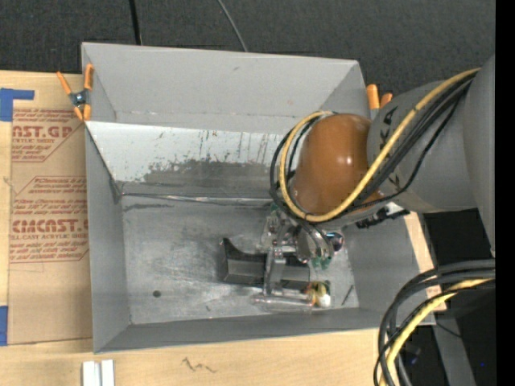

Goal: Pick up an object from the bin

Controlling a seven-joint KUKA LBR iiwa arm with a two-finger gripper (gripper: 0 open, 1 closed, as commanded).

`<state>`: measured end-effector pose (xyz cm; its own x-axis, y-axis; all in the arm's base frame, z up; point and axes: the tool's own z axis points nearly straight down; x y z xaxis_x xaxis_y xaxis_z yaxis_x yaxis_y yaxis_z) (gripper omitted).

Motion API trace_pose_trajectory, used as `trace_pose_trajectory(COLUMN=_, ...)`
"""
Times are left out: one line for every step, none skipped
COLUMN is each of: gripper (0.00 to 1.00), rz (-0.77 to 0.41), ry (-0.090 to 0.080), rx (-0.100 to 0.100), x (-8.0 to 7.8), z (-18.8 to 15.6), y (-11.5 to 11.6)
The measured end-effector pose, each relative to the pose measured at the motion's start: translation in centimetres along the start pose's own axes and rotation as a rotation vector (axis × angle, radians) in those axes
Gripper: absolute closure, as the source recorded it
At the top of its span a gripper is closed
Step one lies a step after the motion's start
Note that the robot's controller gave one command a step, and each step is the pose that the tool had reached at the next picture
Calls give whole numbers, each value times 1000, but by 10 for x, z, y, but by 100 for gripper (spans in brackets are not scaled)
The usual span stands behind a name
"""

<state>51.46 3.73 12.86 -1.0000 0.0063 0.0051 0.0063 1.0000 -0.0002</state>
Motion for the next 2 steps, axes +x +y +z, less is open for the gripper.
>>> trace_pose_trajectory(gripper=100, rz=-3, ry=4, rx=1, x=-5, z=-53, y=2)
trace_pose_trajectory(gripper=100, rz=-1, ry=-7, rx=0, x=-5, z=-97, y=0)
